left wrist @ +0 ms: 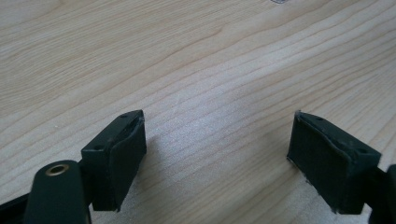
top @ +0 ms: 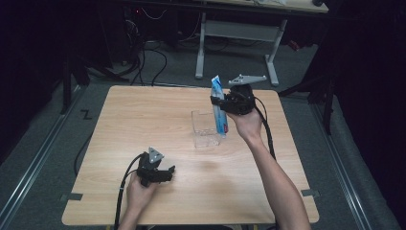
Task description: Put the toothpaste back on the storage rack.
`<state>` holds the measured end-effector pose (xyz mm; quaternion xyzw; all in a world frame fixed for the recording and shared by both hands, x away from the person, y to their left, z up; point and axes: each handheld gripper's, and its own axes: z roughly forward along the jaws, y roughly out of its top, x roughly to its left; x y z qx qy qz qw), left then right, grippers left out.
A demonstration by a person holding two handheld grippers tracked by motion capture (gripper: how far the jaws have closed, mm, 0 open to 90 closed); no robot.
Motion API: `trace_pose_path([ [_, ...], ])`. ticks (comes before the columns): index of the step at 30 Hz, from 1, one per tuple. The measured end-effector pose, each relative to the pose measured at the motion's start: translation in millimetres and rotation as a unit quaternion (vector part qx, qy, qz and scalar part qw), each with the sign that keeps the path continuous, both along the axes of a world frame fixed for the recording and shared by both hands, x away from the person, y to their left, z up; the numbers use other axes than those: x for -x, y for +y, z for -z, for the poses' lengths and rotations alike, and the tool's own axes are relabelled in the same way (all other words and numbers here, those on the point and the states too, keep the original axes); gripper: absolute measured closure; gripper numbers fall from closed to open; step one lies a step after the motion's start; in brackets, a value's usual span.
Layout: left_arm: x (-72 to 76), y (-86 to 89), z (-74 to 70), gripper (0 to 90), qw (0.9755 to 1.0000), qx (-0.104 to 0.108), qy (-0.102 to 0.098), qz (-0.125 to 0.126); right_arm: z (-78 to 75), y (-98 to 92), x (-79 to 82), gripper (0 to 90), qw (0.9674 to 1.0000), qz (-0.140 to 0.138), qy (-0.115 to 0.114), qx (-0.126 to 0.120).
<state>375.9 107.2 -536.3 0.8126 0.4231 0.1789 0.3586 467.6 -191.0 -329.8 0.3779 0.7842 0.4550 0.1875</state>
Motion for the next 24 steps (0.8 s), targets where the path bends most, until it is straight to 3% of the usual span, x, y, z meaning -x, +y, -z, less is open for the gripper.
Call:
trace_pose_path([
  [7,0.0,0.1,0.0,19.3,1.0,0.0,0.0,0.0,0.1,3.3,-10.1,70.4,0.9999,0.01,0.003,0.009],
  [17,0.0,0.0,0.0,19.3,1.0,0.0,0.0,0.0,6.3,-0.2,-23.8,70.1,0.9992,0.028,0.018,-0.02],
  [24,0.2,0.0,0.1,19.3,1.0,0.001,0.0,0.001,8.5,6.7,-29.1,70.1,0.9992,0.036,0.011,-0.013],
])
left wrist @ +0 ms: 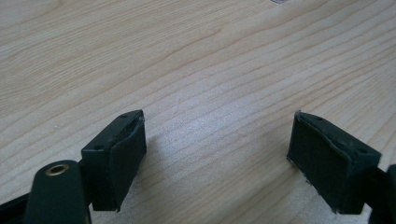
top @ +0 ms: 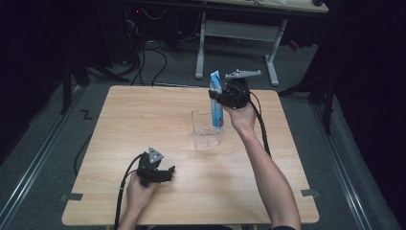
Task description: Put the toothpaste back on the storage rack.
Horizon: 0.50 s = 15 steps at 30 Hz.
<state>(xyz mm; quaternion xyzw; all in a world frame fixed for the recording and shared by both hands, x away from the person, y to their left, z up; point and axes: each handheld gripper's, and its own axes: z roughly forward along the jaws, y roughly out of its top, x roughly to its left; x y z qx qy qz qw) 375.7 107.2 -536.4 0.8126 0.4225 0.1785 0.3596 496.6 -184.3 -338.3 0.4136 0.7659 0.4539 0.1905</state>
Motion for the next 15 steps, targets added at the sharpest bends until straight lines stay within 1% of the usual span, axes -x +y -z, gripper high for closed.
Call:
trace_pose_path([
  [3,0.0,0.0,0.0,19.3,1.0,0.0,0.0,0.0,-0.7,3.3,-0.3,69.8,1.0,-0.001,-0.005,0.005],
  [5,0.0,0.0,0.0,19.3,1.0,0.0,0.0,0.0,-0.7,6.3,0.3,69.8,0.9997,0.001,-0.017,0.018],
  [7,0.0,0.0,0.0,19.3,1.0,0.0,0.0,0.0,0.1,8.1,0.7,69.8,0.9994,0.003,-0.022,0.028],
  [11,0.0,0.0,0.0,19.3,1.0,0.0,0.0,0.0,4.7,9.1,-0.3,69.9,0.9993,0.002,-0.013,0.035],
  [15,0.0,0.0,0.0,19.3,1.0,0.0,0.0,0.0,9.1,7.6,-1.8,69.8,0.9995,0.005,-0.009,0.031],
])
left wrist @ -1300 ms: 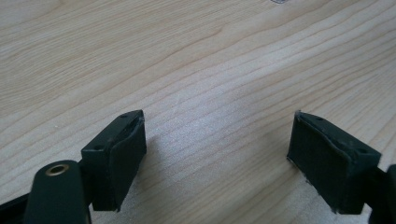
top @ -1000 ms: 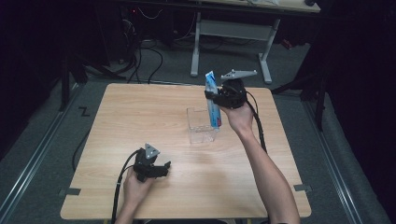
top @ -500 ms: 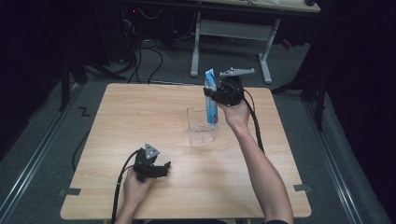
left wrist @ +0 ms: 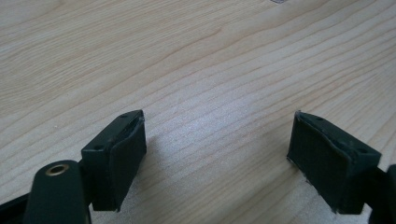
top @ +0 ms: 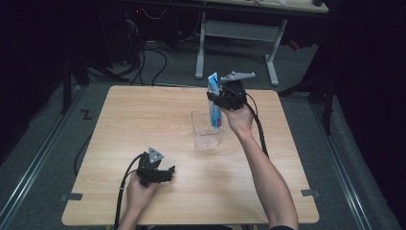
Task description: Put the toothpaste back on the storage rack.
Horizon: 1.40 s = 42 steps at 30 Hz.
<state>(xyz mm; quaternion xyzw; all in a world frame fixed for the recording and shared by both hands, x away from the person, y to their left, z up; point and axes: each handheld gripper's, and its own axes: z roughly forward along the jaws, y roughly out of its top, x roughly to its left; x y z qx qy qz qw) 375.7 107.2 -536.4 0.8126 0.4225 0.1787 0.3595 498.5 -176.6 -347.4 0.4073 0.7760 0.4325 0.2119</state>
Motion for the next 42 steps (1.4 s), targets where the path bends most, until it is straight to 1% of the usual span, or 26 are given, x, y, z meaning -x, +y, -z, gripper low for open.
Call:
trace_pose_path([
  [8,0.0,0.0,0.0,19.3,1.0,0.0,0.0,0.0,5.7,1.2,0.1,69.8,1.0,-0.004,0.002,0.003],
  [13,0.0,0.0,0.0,19.3,1.0,0.0,0.0,0.0,10.7,1.6,0.2,69.5,0.9999,-0.008,0.006,0.011],
  [18,0.0,0.1,-0.1,19.3,1.0,-0.001,0.0,0.0,13.3,1.6,1.1,69.2,0.9996,-0.01,0.008,0.023],
  [24,0.0,0.1,-0.1,19.3,1.0,-0.001,0.0,0.0,15.9,0.8,1.0,68.9,0.9996,-0.012,0.009,0.022],
  [36,0.0,0.0,0.0,19.3,1.0,0.0,0.0,0.0,25.8,-1.6,3.6,68.7,0.9991,-0.014,0.023,0.033],
  [42,0.0,0.1,-0.1,19.3,1.0,-0.001,0.0,0.0,30.9,-4.9,5.5,68.8,0.9991,-0.013,0.03,0.027],
])
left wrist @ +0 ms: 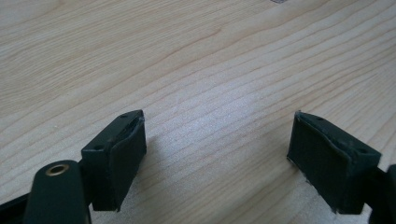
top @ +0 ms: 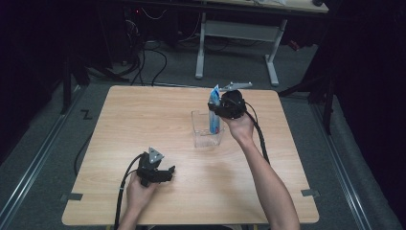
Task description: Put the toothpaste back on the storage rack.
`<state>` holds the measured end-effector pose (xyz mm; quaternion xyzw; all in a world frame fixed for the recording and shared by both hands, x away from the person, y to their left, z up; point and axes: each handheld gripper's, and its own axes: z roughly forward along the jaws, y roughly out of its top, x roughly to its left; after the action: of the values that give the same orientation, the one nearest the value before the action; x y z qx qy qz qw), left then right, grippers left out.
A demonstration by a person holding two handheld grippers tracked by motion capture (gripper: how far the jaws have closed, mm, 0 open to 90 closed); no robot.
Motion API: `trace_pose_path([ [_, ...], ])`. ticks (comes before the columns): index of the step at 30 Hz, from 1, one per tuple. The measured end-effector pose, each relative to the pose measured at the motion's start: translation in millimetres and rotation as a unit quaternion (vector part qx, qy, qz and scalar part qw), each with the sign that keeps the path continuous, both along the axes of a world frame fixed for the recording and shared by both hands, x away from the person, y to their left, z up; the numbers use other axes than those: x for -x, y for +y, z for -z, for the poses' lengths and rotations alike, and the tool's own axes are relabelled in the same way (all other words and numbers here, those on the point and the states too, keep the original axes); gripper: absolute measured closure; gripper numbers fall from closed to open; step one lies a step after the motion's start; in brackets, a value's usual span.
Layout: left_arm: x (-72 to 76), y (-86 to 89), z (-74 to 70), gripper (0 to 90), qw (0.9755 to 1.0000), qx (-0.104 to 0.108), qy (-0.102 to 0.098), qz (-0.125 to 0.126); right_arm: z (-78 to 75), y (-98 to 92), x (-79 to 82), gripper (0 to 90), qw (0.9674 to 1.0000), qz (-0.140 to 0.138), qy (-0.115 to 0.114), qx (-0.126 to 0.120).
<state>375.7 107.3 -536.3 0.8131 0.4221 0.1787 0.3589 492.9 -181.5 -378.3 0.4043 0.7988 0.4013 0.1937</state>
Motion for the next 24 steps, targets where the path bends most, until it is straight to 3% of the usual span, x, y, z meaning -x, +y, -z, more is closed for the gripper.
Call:
trace_pose_path([
  [24,0.0,0.0,0.0,19.3,1.0,0.0,0.0,0.0,22.2,-8.6,0.1,68.3,0.9992,0.004,0.04,-0.003],
])
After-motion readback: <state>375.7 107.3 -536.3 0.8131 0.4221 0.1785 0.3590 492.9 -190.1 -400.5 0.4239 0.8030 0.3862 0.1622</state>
